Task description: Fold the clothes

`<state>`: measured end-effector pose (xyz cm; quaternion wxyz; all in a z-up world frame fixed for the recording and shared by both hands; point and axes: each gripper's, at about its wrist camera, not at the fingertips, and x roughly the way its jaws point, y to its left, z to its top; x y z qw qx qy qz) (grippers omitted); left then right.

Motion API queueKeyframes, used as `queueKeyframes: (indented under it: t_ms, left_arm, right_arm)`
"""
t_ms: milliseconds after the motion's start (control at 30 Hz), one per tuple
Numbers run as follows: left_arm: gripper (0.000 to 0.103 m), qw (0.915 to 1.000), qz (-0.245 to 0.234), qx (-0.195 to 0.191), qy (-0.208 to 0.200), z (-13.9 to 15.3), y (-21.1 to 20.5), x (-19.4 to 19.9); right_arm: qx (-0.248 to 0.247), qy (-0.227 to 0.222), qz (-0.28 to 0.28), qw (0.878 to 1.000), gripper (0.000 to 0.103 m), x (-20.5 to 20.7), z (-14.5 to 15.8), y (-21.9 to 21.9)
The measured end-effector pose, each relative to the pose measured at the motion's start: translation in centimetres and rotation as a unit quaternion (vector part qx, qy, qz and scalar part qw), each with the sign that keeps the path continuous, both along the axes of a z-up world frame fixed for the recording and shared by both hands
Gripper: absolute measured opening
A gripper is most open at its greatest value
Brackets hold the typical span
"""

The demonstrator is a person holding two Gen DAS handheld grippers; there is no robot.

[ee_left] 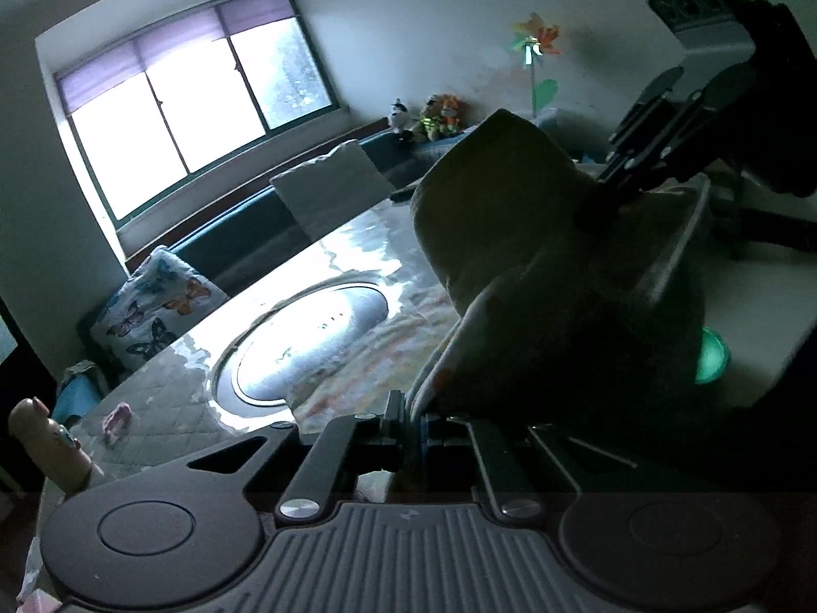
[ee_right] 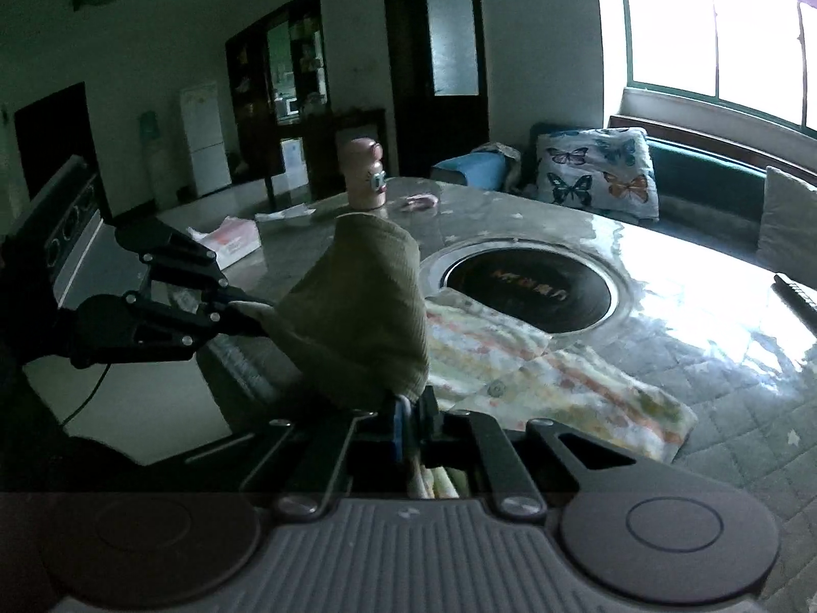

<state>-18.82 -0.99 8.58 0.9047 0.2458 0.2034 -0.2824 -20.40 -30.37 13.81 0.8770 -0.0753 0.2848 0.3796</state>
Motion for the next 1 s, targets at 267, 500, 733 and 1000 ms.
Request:
queueKeyframes:
  t_ms: [267, 500, 733, 1000]
  left_arm:
    - [0.006, 0.9996, 0.024, -0.009, 0.010, 0.1, -1.3, 7.2]
    - [0.007, 0.9968, 0.051, 0.007, 0.061, -2.4, -3.3, 15.4]
    - [0.019, 0.9907, 0.095, 0.012, 0.097, -6.4, -3.6, 19.8]
    - [0.033, 0.9842, 0.149, -0.003, 0.096, -6.0, -2.1, 21.8]
  right_arm:
    - [0.001, -0.005, -0.041, 0.999, 0.005, 5.4, -0.1, -0.3]
    - [-0.012, 0.023, -0.083, 0.996, 0.005, 12.5, -2.6, -0.3]
    - [-0.027, 0.043, -0.124, 0.991, 0.006, 17.2, -7.4, 0.3]
    - [-0.013, 0.041, -0.180, 0.983, 0.024, 18.1, -9.7, -0.8]
